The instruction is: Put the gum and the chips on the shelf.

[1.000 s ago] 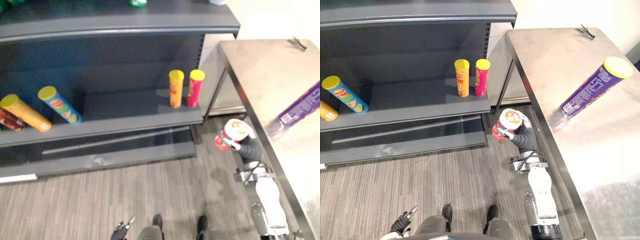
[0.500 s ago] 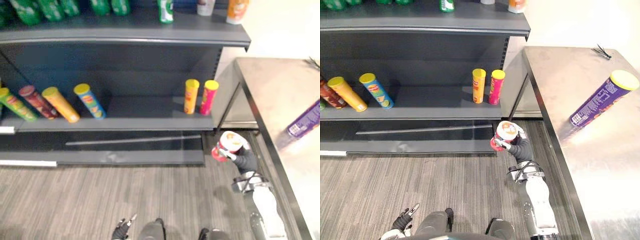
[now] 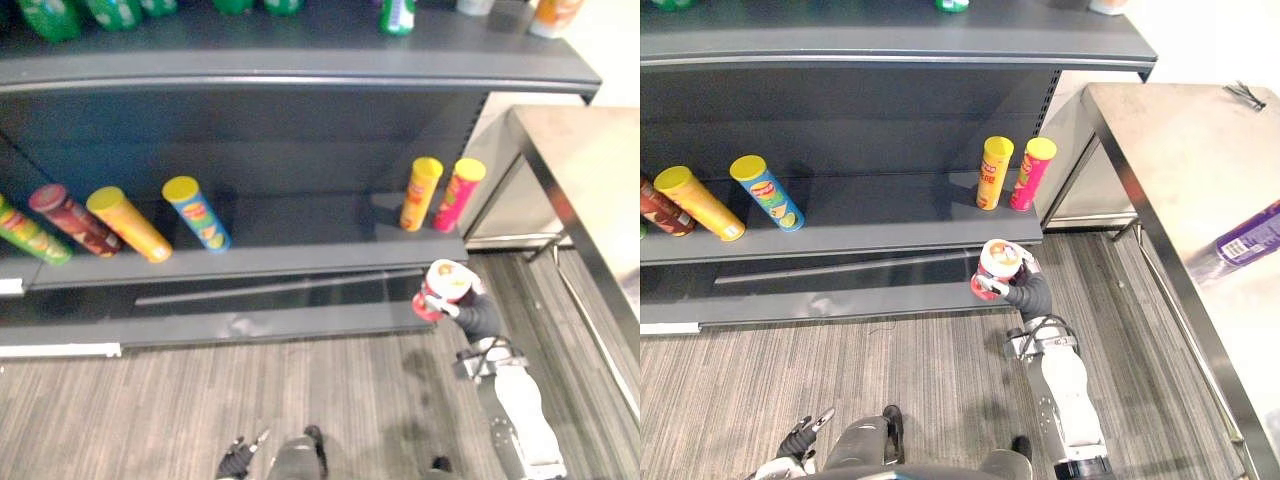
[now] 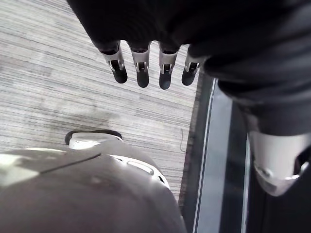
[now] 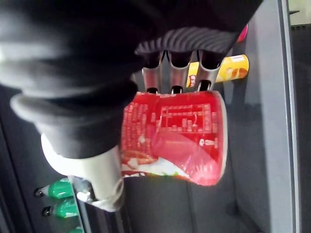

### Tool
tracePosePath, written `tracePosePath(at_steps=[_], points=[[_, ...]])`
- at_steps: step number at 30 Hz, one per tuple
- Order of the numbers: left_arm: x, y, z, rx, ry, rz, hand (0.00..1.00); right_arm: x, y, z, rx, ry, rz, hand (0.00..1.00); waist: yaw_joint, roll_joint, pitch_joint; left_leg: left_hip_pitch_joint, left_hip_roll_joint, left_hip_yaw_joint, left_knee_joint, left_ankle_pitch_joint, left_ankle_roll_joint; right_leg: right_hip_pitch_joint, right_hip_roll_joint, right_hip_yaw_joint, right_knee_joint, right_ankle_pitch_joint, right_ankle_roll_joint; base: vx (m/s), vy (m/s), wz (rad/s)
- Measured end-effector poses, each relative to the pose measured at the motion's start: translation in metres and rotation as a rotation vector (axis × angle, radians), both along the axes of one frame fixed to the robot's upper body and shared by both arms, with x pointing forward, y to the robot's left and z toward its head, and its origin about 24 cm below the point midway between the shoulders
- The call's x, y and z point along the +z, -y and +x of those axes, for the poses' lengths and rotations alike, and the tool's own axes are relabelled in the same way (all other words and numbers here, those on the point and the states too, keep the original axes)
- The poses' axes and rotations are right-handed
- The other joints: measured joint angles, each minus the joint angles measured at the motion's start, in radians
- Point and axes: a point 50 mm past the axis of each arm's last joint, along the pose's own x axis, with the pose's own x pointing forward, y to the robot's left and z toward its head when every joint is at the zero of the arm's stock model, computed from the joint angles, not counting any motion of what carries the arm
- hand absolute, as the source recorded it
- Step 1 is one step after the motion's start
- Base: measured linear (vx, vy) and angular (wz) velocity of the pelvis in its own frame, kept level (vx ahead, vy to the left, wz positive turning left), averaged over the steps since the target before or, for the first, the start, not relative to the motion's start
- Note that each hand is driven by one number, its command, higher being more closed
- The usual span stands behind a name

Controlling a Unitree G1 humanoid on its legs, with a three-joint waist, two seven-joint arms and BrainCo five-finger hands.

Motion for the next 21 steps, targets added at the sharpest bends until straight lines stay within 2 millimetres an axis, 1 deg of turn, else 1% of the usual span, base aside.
tracePosePath(at_steps=[2, 3, 4, 5, 6, 7, 8, 9, 10, 11, 12, 13, 14, 15, 16, 17, 18, 19, 20, 21], points=[[0.001, 0.003, 0.005, -0.007, 0.011, -0.004, 0.0, 0.001, -0.001, 0.002, 0.004, -0.003, -0.015, 1.0, 0.001, 0.013, -0.008, 0.001, -0.006, 0.029, -0.016, -0.002, 0.007, -0.033, -0.004, 0.017, -0.022, 0.119, -0.039, 0.21, 0.369, -0.5], [0.001, 0.004, 0.006, -0.013, 0.014, -0.005, 0.0, 0.001, -0.002, 0.003, 0.007, -0.002, -0.031, 1.0, -0.001, 0.023, -0.01, 0.016, -0.005, 0.055, -0.047, 0.001, 0.028, -0.074, -0.005, 0.024, 0.032, 0.138, -0.054, 0.19, 0.329, -0.53], [0.001, 0.004, 0.006, -0.026, 0.012, 0.002, 0.0, 0.0, -0.004, 0.003, 0.013, -0.007, -0.037, 1.0, -0.001, 0.026, -0.008, 0.045, -0.006, 0.078, -0.08, -0.002, 0.05, -0.132, -0.005, 0.023, 0.173, 0.102, -0.107, 0.18, 0.309, -0.45], [0.001, 0.004, 0.006, -0.036, 0.008, 0.009, 0.0, -0.001, -0.004, 0.003, 0.016, -0.011, -0.038, 1.0, -0.001, 0.029, -0.006, 0.061, -0.006, 0.084, -0.091, -0.002, 0.053, -0.158, -0.006, 0.023, 0.246, 0.083, -0.13, 0.16, 0.256, -0.39], [0.0, 0.004, 0.004, -0.044, -0.003, 0.014, 0.0, -0.004, -0.005, 0.004, 0.019, -0.024, -0.039, 1.0, 0.0, 0.036, -0.002, 0.103, -0.008, 0.097, -0.116, -0.002, 0.057, -0.193, 0.004, 0.016, 0.373, 0.055, -0.166, 0.15, 0.189, -0.29], [-0.001, 0.006, 0.001, -0.054, -0.017, 0.013, 0.0, -0.007, -0.007, 0.005, 0.028, -0.037, -0.04, 1.0, -0.001, 0.039, 0.0, 0.155, -0.017, 0.099, -0.152, -0.003, 0.058, -0.205, 0.013, 0.006, 0.475, 0.017, -0.186, 0.17, 0.163, -0.24], [-0.002, 0.006, 0.001, -0.057, -0.019, 0.014, 0.0, -0.008, -0.008, 0.005, 0.032, -0.041, -0.041, 1.0, -0.002, 0.04, 0.001, 0.18, -0.021, 0.099, -0.169, -0.003, 0.06, -0.209, 0.02, -0.003, 0.517, -0.016, -0.177, 0.15, 0.079, -0.12], [-0.001, 0.006, 0.002, -0.059, -0.016, 0.015, 0.0, -0.008, -0.011, 0.006, 0.043, -0.041, -0.042, 1.0, -0.003, 0.042, 0.002, 0.215, -0.022, 0.1, -0.195, -0.003, 0.06, -0.22, 0.038, -0.031, 0.565, -0.083, -0.165, 0.09, 0.026, -0.07], [-0.001, 0.006, 0.003, -0.06, -0.013, 0.015, 0.0, -0.007, -0.012, 0.006, 0.048, -0.039, -0.042, 1.0, -0.003, 0.044, 0.003, 0.228, -0.022, 0.101, -0.206, -0.003, 0.059, -0.228, 0.045, -0.049, 0.57, -0.107, -0.157, 0.1, -0.034, -0.08], [-0.001, 0.007, 0.004, -0.062, -0.01, 0.014, 0.0, -0.006, -0.015, 0.008, 0.06, -0.033, -0.043, 1.0, -0.005, 0.045, 0.004, 0.241, -0.019, 0.101, -0.221, -0.003, 0.059, -0.251, 0.065, -0.075, 0.545, -0.148, -0.142, 0.09, -0.085, -0.09], [-0.001, 0.007, 0.003, -0.061, -0.014, 0.012, 0.0, -0.005, -0.016, 0.01, 0.067, -0.03, -0.045, 1.0, -0.007, 0.047, 0.005, 0.249, -0.013, 0.104, -0.228, -0.003, 0.058, -0.269, 0.091, -0.083, 0.485, -0.16, -0.135, 0.11, -0.116, -0.06], [-0.002, 0.007, 0.002, -0.061, -0.02, 0.011, 0.0, -0.005, -0.017, 0.011, 0.07, -0.031, -0.047, 1.0, -0.008, 0.049, 0.007, 0.251, -0.009, 0.105, -0.228, -0.002, 0.056, -0.274, 0.103, -0.086, 0.444, -0.159, -0.132, 0.09, -0.15, 0.02], [-0.004, 0.008, 0.0, -0.059, -0.037, 0.006, 0.0, -0.006, -0.018, 0.011, 0.075, -0.036, -0.049, 1.0, -0.008, 0.049, 0.007, 0.259, -0.006, 0.107, -0.223, -0.001, 0.052, -0.272, 0.123, -0.085, 0.347, -0.143, -0.114, 0.09, -0.185, 0.11], [-0.005, 0.008, -0.003, -0.053, -0.047, 0.003, 0.0, -0.007, -0.019, 0.011, 0.083, -0.039, -0.05, 1.0, -0.008, 0.034, 0.007, 0.268, -0.009, 0.106, -0.209, -0.002, 0.041, -0.256, 0.134, -0.065, 0.247, -0.09, -0.086, 0.09, -0.202, 0.19], [-0.005, 0.006, -0.004, -0.053, -0.051, 0.007, 0.0, -0.007, -0.021, 0.011, 0.089, -0.04, -0.05, 1.0, -0.01, 0.023, 0.006, 0.273, -0.015, 0.101, -0.202, -0.005, 0.03, -0.247, 0.135, -0.052, 0.21, -0.025, -0.088, 0.1, -0.244, 0.19], [-0.006, 0.008, -0.005, -0.048, -0.058, 0.001, 0.0, -0.007, -0.02, 0.011, 0.096, -0.038, -0.065, 1.0, -0.008, 0.035, 0.016, 0.292, -0.005, 0.095, -0.201, -0.012, 0.009, -0.211, 0.148, -0.045, 0.179, -0.038, -0.069, 0.09, -0.241, 0.09], [-0.008, 0.014, -0.006, -0.042, -0.059, -0.017, 0.0, -0.006, -0.018, 0.011, 0.098, -0.035, -0.078, 1.0, -0.001, 0.061, 0.019, 0.296, 0.018, 0.092, -0.203, -0.003, -0.008, -0.181, 0.173, -0.06, 0.13, -0.033, -0.075, 0.08, -0.231, 0.05], [-0.008, 0.015, -0.007, -0.027, -0.06, -0.025, 0.0, -0.006, -0.016, 0.011, 0.096, -0.038, -0.084, 1.0, -0.003, 0.07, 0.018, 0.297, 0.027, 0.089, -0.208, 0.0, -0.015, -0.168, 0.184, -0.068, 0.107, -0.033, -0.076, 0.06, -0.197, 0.03], [-0.01, 0.018, -0.009, -0.004, -0.061, -0.037, 0.0, -0.007, -0.014, 0.011, 0.095, -0.041, -0.094, 1.0, -0.003, 0.082, 0.017, 0.299, 0.041, 0.076, -0.222, 0.005, -0.032, -0.153, 0.204, -0.078, 0.077, -0.021, -0.087, 0.06, -0.183, 0.11], [-0.01, 0.018, -0.01, 0.007, -0.064, -0.04, 0.0, -0.007, -0.013, 0.01, 0.095, -0.043, -0.099, 1.0, -0.006, 0.086, 0.016, 0.304, 0.055, 0.065, -0.245, 0.019, -0.056, -0.136, 0.227, -0.091, 0.04, -0.008, -0.098, 0.05, -0.213, 0.11]])
